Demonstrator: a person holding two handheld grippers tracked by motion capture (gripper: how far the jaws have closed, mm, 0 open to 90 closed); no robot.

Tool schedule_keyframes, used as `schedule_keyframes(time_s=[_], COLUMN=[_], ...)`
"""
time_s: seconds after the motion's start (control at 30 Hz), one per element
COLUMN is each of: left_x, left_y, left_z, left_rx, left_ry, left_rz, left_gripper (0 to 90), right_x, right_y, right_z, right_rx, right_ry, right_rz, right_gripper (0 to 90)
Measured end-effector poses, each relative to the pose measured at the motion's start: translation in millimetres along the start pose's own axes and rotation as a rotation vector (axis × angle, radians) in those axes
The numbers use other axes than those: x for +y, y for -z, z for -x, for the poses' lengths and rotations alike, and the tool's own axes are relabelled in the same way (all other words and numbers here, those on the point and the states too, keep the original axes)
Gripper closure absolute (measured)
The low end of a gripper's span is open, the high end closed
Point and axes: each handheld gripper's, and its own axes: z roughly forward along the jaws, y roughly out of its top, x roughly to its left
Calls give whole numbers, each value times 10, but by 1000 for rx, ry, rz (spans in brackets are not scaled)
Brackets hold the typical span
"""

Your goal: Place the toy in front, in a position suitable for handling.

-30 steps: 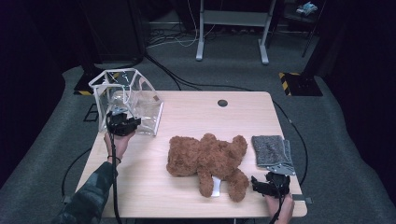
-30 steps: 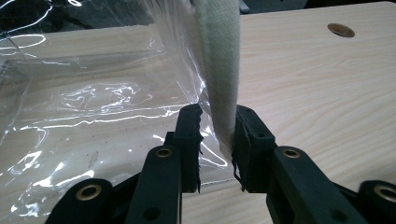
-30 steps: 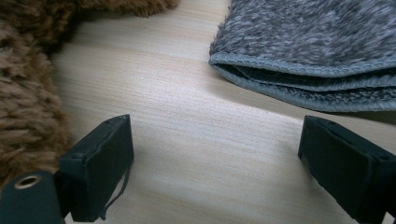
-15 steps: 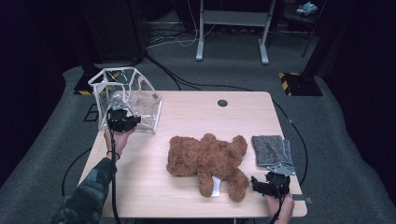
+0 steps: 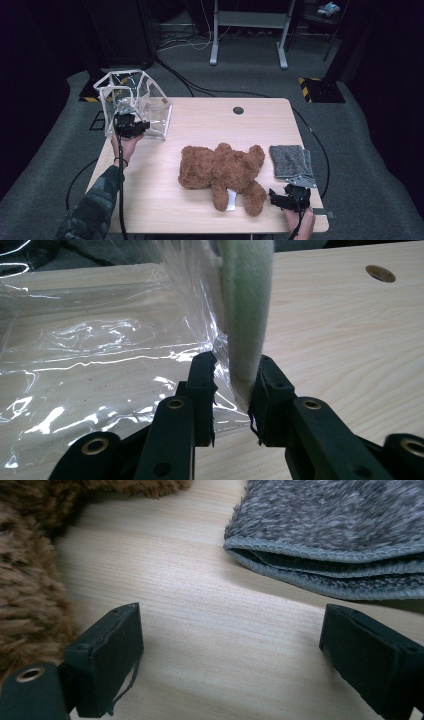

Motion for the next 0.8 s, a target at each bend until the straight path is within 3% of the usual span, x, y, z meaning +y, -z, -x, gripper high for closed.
schedule_keyframes(time_s=[0.07,0.27,0.5,0.53,0.6,0.63,0.8], left_x=[44,85,92,95,120,135,174], left_y=[-13,-53,-111,-115,-118,-122,-143], left_z=[-16,-25,-25,-35,-39,-50,-48], left_rx=[-2,8,26,26,16,24,29], left_ry=[13,-19,-23,-33,-6,-25,-29], left_rz=[1,-9,17,14,-1,2,-4], left_gripper=[724,721,714,713,707,706,689], right_x=[0,0,0,0,0,0,0], right_y=[0,0,0,0,0,0,0], right_z=[0,0,1,0,1,1,0], right_rx=[0,0,0,0,0,0,0], right_ry=[0,-1,0,0,0,0,-1], right_rz=[0,0,0,0,0,0,0], right_gripper=[97,96,96,96,96,96,97])
